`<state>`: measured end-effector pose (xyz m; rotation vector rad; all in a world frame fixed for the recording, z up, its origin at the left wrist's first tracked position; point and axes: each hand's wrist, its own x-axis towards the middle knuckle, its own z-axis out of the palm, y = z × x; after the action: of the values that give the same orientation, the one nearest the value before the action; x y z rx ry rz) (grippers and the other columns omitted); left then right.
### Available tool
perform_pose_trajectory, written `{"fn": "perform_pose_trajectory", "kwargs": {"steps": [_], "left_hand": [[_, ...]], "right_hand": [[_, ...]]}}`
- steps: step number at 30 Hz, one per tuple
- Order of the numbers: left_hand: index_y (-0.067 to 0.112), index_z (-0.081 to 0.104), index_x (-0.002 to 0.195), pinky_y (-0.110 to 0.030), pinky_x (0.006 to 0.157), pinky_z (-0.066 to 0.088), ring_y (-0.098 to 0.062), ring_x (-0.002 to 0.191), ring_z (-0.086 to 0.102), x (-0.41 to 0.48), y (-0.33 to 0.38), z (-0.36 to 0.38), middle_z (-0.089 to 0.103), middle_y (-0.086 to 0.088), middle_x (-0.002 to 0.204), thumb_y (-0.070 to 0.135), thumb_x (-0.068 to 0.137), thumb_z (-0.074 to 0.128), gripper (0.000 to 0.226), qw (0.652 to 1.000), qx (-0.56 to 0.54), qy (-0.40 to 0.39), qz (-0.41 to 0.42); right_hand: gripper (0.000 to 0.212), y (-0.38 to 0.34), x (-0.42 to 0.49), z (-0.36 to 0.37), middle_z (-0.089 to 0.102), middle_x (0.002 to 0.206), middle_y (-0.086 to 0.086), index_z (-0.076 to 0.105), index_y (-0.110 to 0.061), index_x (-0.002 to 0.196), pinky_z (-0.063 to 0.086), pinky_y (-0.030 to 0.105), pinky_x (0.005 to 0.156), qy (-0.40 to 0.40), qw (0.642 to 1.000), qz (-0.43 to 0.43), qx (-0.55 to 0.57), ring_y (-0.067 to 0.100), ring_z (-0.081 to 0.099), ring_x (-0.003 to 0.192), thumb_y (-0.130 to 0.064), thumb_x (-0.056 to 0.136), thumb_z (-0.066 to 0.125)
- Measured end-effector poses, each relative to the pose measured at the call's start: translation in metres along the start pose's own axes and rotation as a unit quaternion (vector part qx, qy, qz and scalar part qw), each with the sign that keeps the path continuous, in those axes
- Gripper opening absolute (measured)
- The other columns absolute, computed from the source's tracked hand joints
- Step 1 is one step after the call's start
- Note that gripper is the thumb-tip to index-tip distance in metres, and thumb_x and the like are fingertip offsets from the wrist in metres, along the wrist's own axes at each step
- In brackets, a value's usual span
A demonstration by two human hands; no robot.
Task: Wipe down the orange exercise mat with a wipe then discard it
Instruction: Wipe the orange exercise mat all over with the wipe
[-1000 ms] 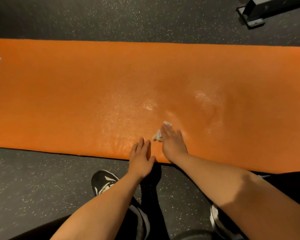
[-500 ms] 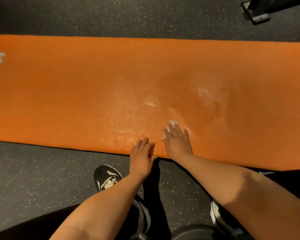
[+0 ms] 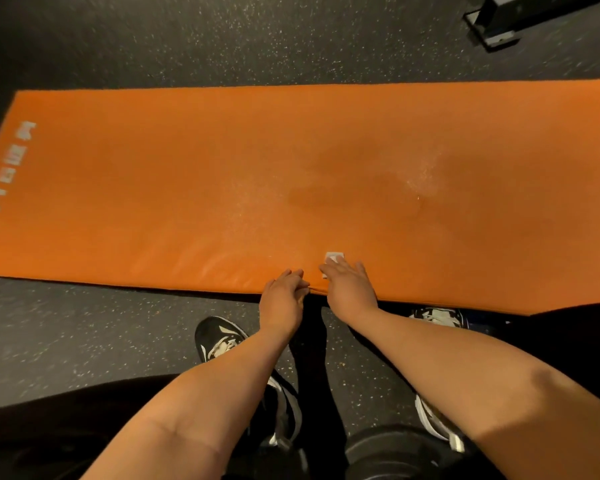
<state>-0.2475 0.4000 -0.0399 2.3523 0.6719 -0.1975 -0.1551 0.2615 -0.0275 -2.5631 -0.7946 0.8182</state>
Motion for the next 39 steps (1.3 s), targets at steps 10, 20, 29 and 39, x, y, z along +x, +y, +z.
{"fn": "perform_pose_trajectory", "kwargs": {"steps": [10,20,29,39], "left_hand": [[0.011,0.067,0.124,-0.042,0.102,0.045,-0.023,0.123,0.059,-0.012,0.028,-0.014,0.069,0.0,0.125,0.015,0.1,0.058,0.027,0.999,0.005,0.036,-0.027],[0.02,0.067,0.097,-0.035,0.069,0.049,-0.025,0.096,0.065,-0.036,0.038,0.005,0.071,0.0,0.108,0.019,0.096,0.058,0.009,0.999,0.001,0.005,-0.038],[0.017,0.069,0.093,-0.039,0.093,0.05,-0.024,0.119,0.059,-0.029,0.035,0.009,0.063,0.002,0.134,0.016,0.094,0.066,0.004,0.998,-0.024,-0.001,-0.052],[0.021,0.056,0.138,-0.044,0.105,0.046,-0.026,0.125,0.055,-0.011,0.027,0.012,0.059,-0.006,0.138,0.031,0.1,0.059,0.039,0.993,-0.073,-0.051,-0.076]], "right_hand": [[0.049,0.005,-0.013,-0.017,0.022,0.167,0.001,0.042,-0.021,0.153,0.017,0.045,0.125,0.032,0.998,0.033,0.042,0.023,0.024,0.151,-0.013,0.105,0.042],[0.04,-0.013,-0.035,-0.008,0.045,0.149,0.0,0.057,-0.019,0.139,0.041,0.04,0.103,-0.006,1.0,-0.009,0.029,0.032,0.047,0.122,-0.018,0.104,0.037],[0.042,-0.005,-0.037,-0.009,0.049,0.147,0.001,0.056,-0.019,0.14,0.045,0.038,0.096,0.025,0.999,0.031,0.036,0.029,0.048,0.123,-0.015,0.103,0.038],[0.055,0.009,-0.033,-0.004,0.01,0.17,0.0,0.03,-0.015,0.159,0.002,0.042,0.127,-0.036,0.999,0.014,-0.011,0.018,0.004,0.156,-0.012,0.105,0.04]]}}
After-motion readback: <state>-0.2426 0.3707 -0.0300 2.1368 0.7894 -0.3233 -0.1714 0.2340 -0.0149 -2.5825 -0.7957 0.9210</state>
